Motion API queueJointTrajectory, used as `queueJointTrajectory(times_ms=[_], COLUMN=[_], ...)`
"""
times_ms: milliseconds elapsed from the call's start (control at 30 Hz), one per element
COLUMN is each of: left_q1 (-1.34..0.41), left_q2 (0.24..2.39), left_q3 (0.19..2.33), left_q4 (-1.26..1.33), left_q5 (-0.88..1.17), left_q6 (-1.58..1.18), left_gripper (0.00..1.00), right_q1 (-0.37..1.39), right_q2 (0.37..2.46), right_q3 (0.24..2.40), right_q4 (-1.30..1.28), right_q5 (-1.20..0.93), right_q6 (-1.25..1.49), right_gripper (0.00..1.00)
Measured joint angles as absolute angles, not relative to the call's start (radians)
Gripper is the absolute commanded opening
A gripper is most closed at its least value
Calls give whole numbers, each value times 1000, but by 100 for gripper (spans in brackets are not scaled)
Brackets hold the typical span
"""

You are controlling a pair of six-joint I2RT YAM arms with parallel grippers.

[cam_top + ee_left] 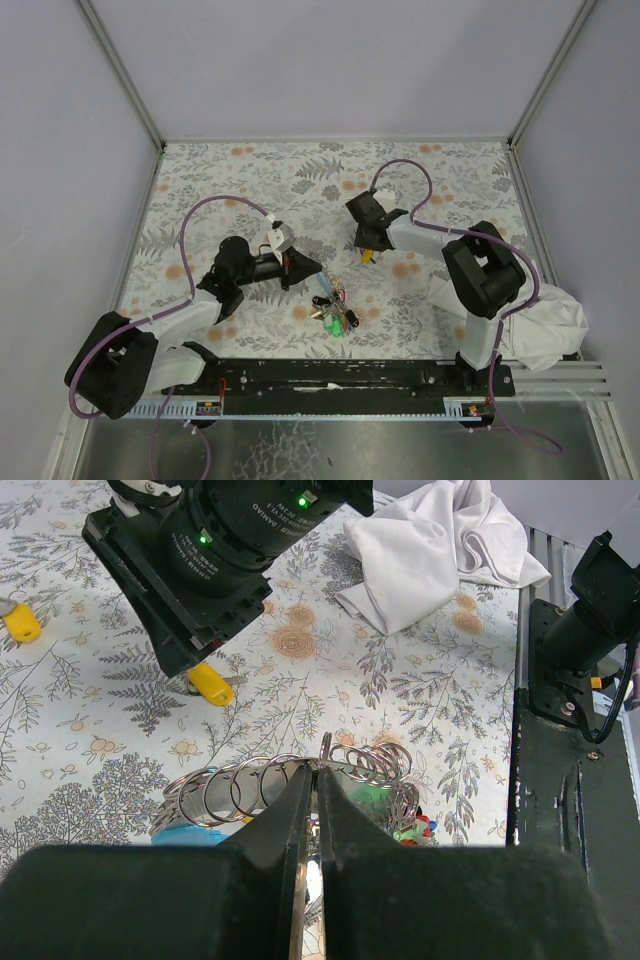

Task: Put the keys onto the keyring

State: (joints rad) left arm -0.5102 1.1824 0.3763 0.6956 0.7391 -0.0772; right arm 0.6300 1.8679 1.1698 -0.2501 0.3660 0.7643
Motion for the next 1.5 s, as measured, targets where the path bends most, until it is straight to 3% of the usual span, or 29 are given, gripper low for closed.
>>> queueJointTrajectory(times_ms=[500,933,1333,1500], left_q1=[-510,-510,-510,-510], left_q2=[1182,1182,1182,1182], left_q3=[376,376,376,375], left_q4=[696,696,696,697], left_q5=[739,740,739,739], left_q6=[-78,-85,-92,-92], left_gripper=[0,0,0,0], right_q1=[633,657,728,752], right_q2=[1876,1694,1708,1743], right_q3=[1162,1081,1069,1069], right_q4=[-262,-349,-437,-437], right_q5=[350,241,215,188], right_q6=[713,442,256,223], right_gripper=[0,0,0,7])
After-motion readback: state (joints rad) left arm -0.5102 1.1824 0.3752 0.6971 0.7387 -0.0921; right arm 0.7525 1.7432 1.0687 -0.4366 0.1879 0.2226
